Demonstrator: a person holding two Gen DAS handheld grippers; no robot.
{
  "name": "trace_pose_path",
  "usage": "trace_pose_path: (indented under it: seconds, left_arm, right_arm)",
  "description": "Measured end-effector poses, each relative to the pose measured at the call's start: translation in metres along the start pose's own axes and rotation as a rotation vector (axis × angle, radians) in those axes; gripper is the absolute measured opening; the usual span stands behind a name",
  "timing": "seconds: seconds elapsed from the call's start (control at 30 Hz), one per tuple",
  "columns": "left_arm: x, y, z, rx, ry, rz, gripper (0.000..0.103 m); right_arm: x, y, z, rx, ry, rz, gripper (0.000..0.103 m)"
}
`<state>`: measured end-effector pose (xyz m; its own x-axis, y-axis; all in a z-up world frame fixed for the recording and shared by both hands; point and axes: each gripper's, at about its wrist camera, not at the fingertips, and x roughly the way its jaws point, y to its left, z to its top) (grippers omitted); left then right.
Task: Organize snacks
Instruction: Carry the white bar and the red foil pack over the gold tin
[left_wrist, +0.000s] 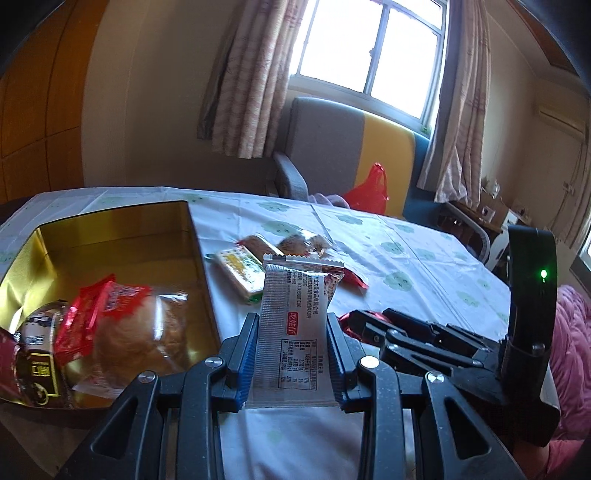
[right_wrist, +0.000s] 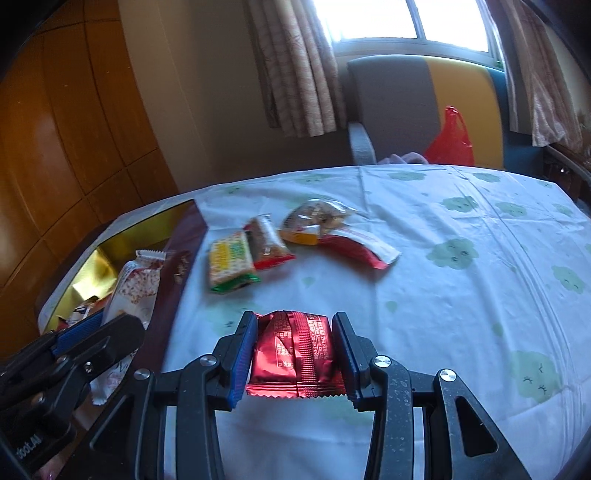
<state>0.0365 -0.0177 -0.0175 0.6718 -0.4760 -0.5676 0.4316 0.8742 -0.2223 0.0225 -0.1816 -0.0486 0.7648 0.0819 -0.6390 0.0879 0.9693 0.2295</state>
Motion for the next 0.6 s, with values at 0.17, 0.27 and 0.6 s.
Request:
trace_pose_path:
  seconds: [0.17, 0.27, 0.6]
  left_arm:
    - [-0.017, 0.028, 0.008, -0.053, -0.04, 0.028, 0.035]
    - [-0.027, 0.05, 0.012, -0.084, -0.062, 0.061, 0.035]
    - [-0.04, 0.136, 0.015, -0.217, -0.078, 0.202, 0.035]
  right_arm:
    - [-0.001, 0.028, 0.005, -0.034, 0.009, 0.056, 0.042]
    - [-0.003, 0.047, 0.008, -0.063, 0.007, 0.089, 0.042]
    - [0.002, 0.092, 0.014, -0.13, 0.018, 0.158, 0.042]
